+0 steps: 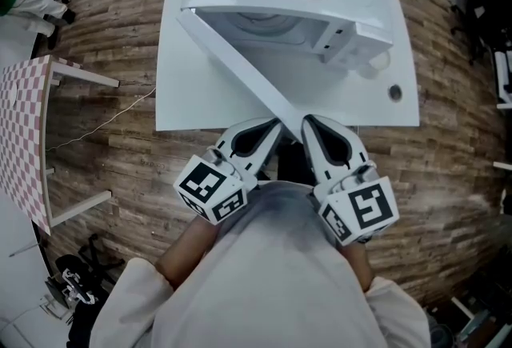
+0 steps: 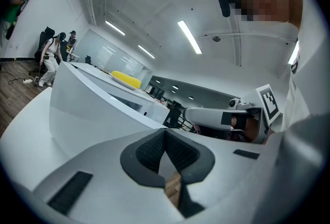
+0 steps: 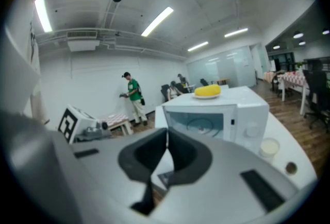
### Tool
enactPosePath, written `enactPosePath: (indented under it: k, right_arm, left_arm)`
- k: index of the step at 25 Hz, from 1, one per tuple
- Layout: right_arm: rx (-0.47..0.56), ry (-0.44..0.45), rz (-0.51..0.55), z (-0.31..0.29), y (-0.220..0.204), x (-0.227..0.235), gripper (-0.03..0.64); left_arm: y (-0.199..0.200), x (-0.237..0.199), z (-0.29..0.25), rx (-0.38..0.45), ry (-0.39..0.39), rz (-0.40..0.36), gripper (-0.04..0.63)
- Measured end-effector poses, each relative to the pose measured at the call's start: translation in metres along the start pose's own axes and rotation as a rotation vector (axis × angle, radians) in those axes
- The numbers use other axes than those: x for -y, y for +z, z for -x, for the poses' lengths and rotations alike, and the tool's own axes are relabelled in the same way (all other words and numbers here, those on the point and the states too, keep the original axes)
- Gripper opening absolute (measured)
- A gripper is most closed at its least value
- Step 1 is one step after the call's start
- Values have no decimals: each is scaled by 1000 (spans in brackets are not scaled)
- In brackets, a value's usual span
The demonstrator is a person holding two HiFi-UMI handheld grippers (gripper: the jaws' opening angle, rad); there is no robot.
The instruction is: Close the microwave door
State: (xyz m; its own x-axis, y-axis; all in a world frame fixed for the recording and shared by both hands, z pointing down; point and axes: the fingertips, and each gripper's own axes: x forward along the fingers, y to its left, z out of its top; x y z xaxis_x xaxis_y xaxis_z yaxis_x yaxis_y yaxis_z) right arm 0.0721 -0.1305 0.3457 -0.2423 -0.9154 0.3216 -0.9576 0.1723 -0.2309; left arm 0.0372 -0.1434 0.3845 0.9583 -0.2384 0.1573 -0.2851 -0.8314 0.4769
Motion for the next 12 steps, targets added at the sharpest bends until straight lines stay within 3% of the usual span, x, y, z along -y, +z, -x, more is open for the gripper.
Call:
enactPosePath:
  k: [12]
  right_arm:
    - [-1,-23,-4,2,5,28,23]
  left_arm:
    - [5,-1,-29,-5,-11,15,18]
